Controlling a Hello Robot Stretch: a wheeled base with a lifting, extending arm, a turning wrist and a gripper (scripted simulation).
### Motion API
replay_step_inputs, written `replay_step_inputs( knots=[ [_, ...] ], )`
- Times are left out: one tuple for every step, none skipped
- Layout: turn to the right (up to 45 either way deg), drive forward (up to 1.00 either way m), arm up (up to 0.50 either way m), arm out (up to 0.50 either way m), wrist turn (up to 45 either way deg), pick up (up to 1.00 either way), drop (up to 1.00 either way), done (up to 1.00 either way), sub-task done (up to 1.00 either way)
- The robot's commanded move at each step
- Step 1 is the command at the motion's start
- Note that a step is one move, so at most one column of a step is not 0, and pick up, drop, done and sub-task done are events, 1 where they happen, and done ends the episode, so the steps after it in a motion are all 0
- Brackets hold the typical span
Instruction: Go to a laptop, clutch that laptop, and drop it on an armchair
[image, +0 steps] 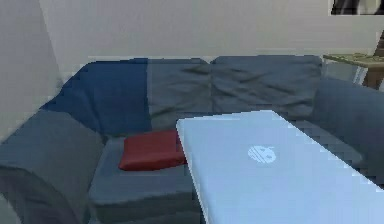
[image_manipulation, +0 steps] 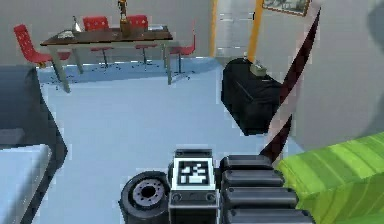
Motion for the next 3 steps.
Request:
replay_step_inputs(
  knots=[
    [3.0,0.00,0.00,0.00,0.0,0.00,0.00,0.00,0.00],
    [-45.0,0.00,0.00,0.00,0.0,0.00,0.00,0.00,0.00],
    [-45.0,0.00,0.00,0.00,0.0,0.00,0.00,0.00,0.00]
  ],
)
